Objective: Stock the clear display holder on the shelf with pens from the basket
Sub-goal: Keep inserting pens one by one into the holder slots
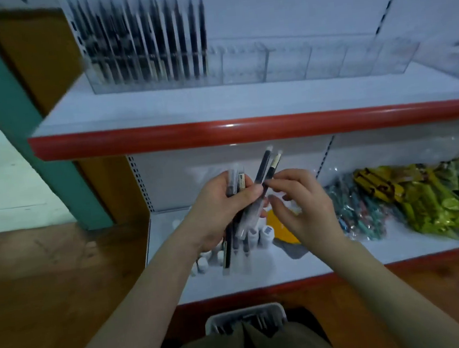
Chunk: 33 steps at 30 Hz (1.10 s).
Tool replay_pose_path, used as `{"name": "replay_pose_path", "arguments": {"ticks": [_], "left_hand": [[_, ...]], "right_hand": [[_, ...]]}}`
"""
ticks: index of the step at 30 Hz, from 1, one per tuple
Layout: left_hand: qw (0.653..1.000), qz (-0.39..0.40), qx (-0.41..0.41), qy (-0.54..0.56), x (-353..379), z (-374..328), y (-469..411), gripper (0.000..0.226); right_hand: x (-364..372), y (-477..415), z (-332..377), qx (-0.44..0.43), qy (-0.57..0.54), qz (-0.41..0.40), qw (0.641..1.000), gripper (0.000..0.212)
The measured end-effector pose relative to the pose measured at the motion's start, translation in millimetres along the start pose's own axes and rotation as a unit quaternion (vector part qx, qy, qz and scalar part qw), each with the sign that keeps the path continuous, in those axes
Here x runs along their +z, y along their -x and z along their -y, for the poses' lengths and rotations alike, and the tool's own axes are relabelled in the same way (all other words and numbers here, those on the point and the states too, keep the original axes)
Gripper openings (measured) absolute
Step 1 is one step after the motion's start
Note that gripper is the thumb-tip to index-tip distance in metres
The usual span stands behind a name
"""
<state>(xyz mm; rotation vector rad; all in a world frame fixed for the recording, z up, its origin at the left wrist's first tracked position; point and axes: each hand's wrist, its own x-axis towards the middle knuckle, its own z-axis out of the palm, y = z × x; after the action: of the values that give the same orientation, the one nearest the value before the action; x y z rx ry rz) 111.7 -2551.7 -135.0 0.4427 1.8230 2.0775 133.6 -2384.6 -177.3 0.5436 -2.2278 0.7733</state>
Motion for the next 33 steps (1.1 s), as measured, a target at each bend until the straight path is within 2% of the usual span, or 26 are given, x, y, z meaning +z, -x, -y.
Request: {"name": "replay_pose_path", "arguments": {"ticks": [8, 10, 11, 13, 15, 17, 23, 33], "left_hand": [[0.994, -0.026, 0.085, -0.059, -11, -86, 16, 0.014], [0.991, -0.046, 0.107, -0.068, -18, -107, 15, 0.013], [0.989, -0.06, 0.116, -0.067, -22, -117, 13, 0.011], [0.986, -0.093, 0.129, -0.051, -30, -134, 9, 0.007], [0.981, -0.126, 0.143, -0.038, -38, -146, 2, 0.008], [0.975, -0.152, 0.156, -0.033, -45, -155, -7, 0.011], [0.958, -0.209, 0.196, 0.022, -60, -173, -39, 0.011], [0.947, -0.228, 0.227, -0.016, -72, -166, -70, 0.017]], "right_hand": [[-26, -92, 33, -0.203, 0.039, -0.04, 0.978, 0.016], [-30, -117, 41, -0.209, 0.032, -0.028, 0.977, 0.013], [-31, -128, 45, -0.185, 0.017, -0.025, 0.982, 0.012], [-34, -150, 55, -0.077, -0.054, -0.021, 0.995, 0.012], [-37, -176, 60, 0.043, -0.123, -0.008, 0.991, 0.016], [-39, -204, 61, 0.109, -0.146, -0.005, 0.983, 0.023], [-29, -278, 41, 0.195, -0.184, -0.005, 0.963, 0.011], [2, -317, 5, 0.218, -0.164, 0.05, 0.961, 0.009]]}}
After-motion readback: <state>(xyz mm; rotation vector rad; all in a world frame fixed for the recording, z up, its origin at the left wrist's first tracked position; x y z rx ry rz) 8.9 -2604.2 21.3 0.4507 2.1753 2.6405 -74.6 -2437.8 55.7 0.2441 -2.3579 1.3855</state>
